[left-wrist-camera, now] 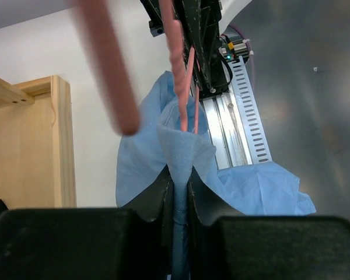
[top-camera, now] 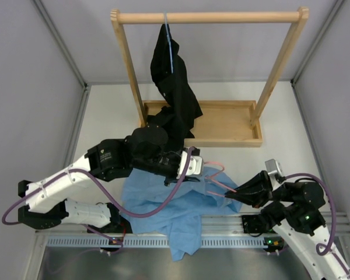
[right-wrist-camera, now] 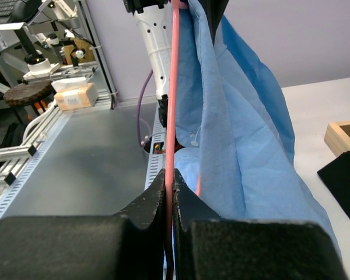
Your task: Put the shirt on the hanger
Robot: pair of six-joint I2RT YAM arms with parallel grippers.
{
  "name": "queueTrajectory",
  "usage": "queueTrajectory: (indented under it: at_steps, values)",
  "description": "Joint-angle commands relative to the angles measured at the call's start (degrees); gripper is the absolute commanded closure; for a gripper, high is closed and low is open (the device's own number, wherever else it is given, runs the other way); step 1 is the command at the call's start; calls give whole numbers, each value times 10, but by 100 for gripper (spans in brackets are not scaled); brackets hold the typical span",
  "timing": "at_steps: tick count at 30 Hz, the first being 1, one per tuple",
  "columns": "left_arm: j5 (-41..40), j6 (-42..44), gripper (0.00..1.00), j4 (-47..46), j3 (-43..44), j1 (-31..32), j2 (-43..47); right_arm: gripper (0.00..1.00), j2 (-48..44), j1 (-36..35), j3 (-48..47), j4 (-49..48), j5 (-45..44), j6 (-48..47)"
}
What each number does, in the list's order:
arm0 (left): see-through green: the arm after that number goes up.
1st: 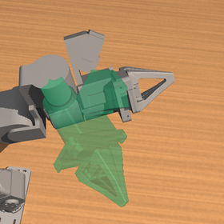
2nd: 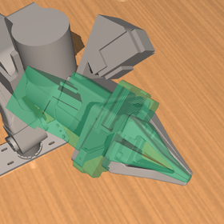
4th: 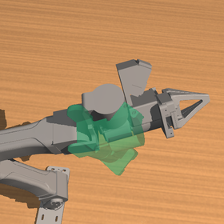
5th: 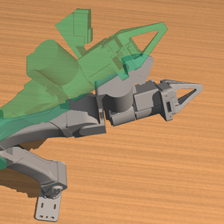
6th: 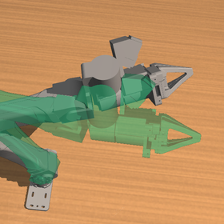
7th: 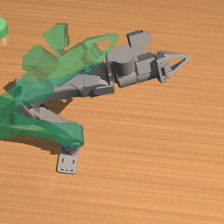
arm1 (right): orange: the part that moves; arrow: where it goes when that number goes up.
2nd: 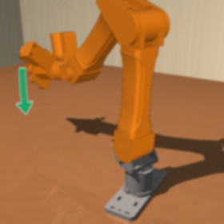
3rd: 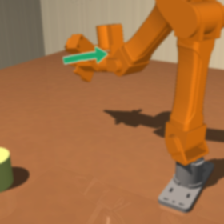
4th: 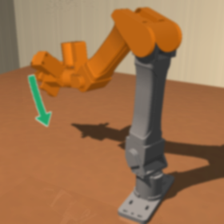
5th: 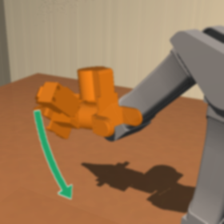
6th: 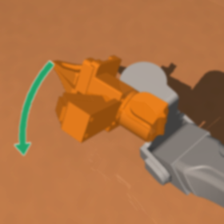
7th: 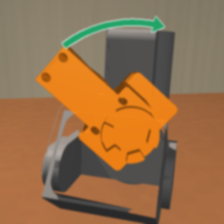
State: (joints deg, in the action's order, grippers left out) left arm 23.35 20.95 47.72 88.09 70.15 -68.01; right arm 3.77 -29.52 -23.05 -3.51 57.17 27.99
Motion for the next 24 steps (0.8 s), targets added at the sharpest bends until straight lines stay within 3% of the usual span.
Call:
queueTrajectory:
  at_steps: [1,2,6,7,8,9,13,14,20,24]
  values:
    - [27,-1,90,10,19,-2,-9,100,7,-3,-36,-46,2,-17]
    - [28,0,100,9,20,-2,-9,100,8,-3,-37,-46,1,-19]
    - [-14,1,100,2,16,-2,-4,99,10,-4,-39,-27,-14,-28]
    - [-32,-3,100,-19,11,-2,2,94,9,-3,-43,-19,-27,-38]
    - [-52,-8,100,-32,0,-2,12,83,7,-4,-46,-5,-37,-44]
    - [-73,-19,100,-46,-7,-2,18,54,5,-3,-57,32,-52,-55]
    - [-186,-41,100,-111,-42,-2,56,31,-8,-4,-92,160,-174,-108]
    - [-204,-47,100,-136,-49,-2,72,21,-15,-4,-100,179,-197,-111]
    - [-411,-100,100,-225,-92,-2,110,10,-32,-3,-167,280,-360,-97]
    - [-429,-136,100,-271,-112,-2,121,11,-9,-3,-165,273,-363,-42]
